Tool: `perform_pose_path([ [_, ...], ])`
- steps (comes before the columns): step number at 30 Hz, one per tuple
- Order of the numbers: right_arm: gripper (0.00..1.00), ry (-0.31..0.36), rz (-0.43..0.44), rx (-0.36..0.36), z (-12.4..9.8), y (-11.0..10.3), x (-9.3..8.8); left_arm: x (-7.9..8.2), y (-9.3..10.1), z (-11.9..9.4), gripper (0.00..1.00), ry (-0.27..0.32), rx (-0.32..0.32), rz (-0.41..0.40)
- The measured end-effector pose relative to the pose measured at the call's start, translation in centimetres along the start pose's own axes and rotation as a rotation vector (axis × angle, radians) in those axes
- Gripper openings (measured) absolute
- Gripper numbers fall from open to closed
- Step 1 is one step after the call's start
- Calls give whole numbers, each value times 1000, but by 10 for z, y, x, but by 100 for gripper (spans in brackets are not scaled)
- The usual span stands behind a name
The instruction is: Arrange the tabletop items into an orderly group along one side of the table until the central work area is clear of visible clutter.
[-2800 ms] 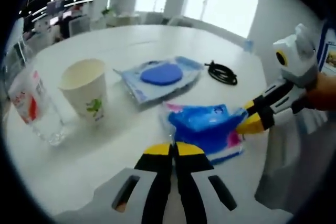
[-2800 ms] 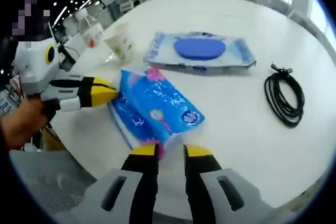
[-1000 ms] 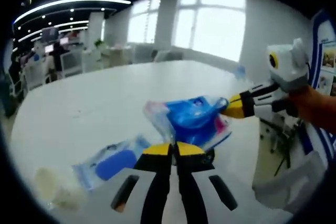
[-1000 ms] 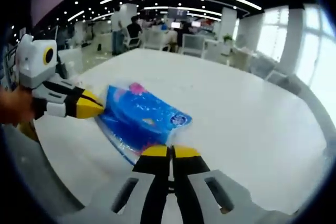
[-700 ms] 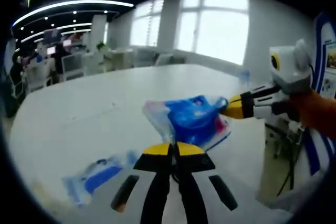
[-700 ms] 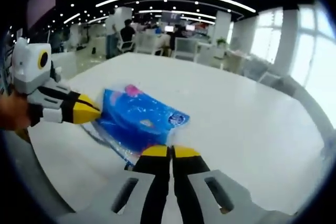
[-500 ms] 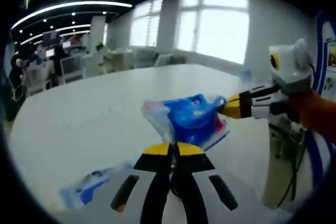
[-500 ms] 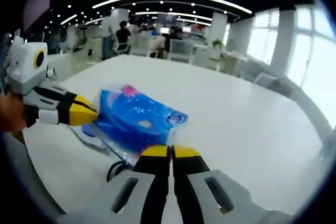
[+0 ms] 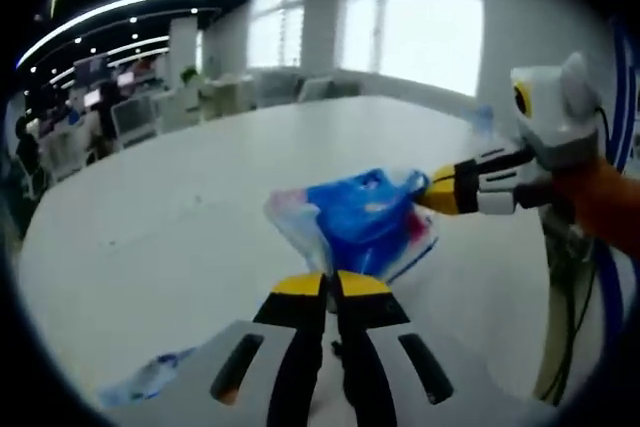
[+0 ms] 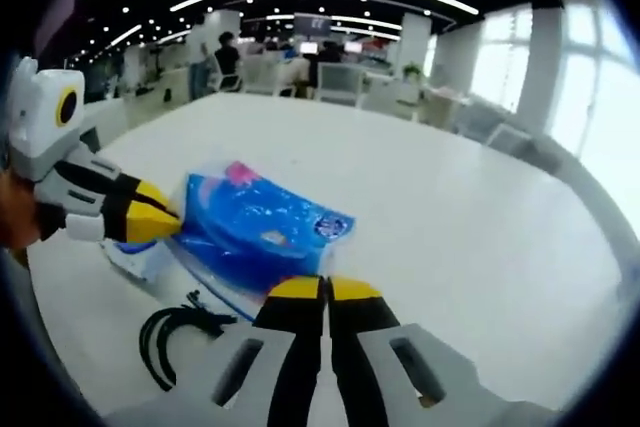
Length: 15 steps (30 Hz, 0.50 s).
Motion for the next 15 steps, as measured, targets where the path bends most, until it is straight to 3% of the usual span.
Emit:
perform_pose_path([
  [10,1,-55,-2,43,32,15,-19,-25,4,31,2,-91,-5,37],
  [15,1,-68,5,51,36,17,-27,-35,8,38,3,-126,-18,46],
])
Point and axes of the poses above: the point that each gripper's makers call its tool centre point, and the gripper's own axes: z roughly forward along the fingers, y roughly to its right, x roughly out of its top, the point moved 6 cm from there along -z, roughly backward along the fingers, and after that the axes turned 11 degrees about x, right-handed, at the moved point
